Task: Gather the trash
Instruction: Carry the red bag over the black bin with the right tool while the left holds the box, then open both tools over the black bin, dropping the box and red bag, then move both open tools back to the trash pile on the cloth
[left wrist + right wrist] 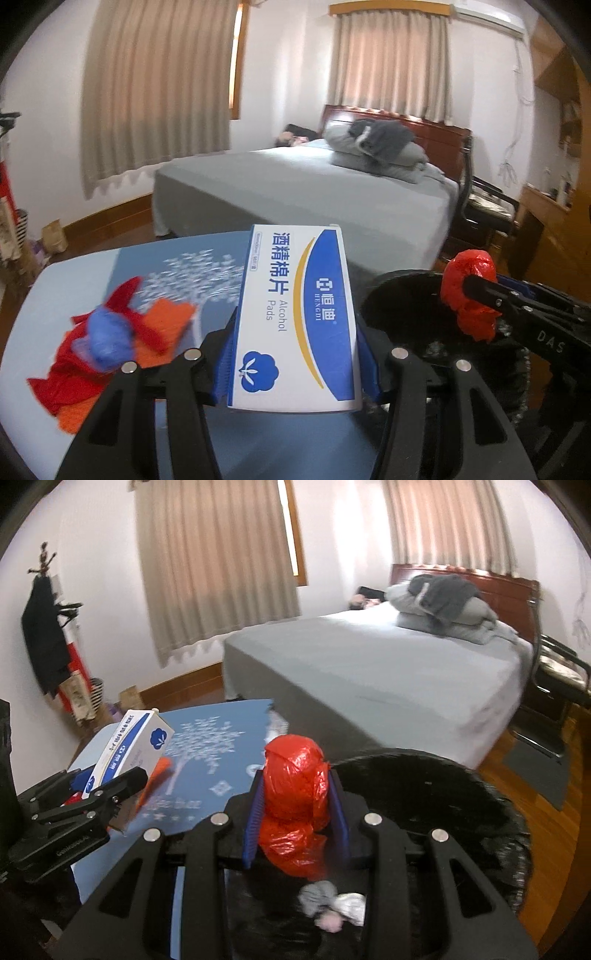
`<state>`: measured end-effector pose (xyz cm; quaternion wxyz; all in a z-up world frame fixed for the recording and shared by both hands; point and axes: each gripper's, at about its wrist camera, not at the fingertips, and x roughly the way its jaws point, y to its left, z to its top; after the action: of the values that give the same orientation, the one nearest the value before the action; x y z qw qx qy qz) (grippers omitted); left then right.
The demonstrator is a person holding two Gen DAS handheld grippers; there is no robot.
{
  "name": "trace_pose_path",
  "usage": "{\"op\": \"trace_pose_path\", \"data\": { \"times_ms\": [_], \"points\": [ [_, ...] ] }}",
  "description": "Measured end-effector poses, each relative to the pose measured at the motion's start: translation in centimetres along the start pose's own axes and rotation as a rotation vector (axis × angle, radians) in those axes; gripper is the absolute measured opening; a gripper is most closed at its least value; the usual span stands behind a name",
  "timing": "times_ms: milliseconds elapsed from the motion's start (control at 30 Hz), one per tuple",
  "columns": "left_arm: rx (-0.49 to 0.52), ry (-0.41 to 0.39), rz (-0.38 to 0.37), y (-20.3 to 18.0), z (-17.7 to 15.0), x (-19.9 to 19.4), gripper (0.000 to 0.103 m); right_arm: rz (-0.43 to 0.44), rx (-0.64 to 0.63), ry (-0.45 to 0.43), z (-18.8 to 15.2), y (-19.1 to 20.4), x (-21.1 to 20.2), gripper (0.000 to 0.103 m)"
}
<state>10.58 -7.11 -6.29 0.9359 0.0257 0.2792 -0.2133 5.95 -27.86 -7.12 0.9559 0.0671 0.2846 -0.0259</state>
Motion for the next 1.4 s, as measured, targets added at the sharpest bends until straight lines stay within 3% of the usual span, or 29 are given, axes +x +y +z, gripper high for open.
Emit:
{"op": "trace_pose_path", "data": {
  "times_ms": [567, 667, 767, 833, 1000, 1167, 1400],
  "points": [
    [0.09, 0.037, -0.194, -10.0, 0.6, 4.7, 0.054, -0.166, 0.084, -0.005, -2.1, -9.0, -1.8, 0.032],
    [0.09, 0.053, -0.229, -10.9, 0.4, 5.4, 0.055, -0.19, 0.096, -0.003, -2.4, -9.8, -1.8, 0.035],
    [0.091, 0.06, -0.246, -11.4, 0.3, 5.5, 0.064, -0.208, 0.11, -0.002, -2.6, -10.7, -1.8, 0.043],
    [0.089, 0.058, -0.242, -11.1, 0.3, 5.4, 0.068, -0.218, 0.118, -0.007, -2.7, -10.9, -1.8, 0.053],
    [0.08, 0.041, -0.192, -9.6, 0.3, 4.8, 0.079, -0.245, 0.123, -0.037, -2.4, -10.7, -2.0, 0.091],
    [0.072, 0.019, -0.111, -7.3, 0.3, 3.8, 0.09, -0.222, 0.112, -0.035, -2.2, -9.5, -1.8, 0.096],
    [0.023, 0.003, 0.019, -2.0, -0.5, 1.6, 0.093, -0.151, 0.091, -0.015, -1.5, -5.6, -0.2, 0.096]
  ]
}}
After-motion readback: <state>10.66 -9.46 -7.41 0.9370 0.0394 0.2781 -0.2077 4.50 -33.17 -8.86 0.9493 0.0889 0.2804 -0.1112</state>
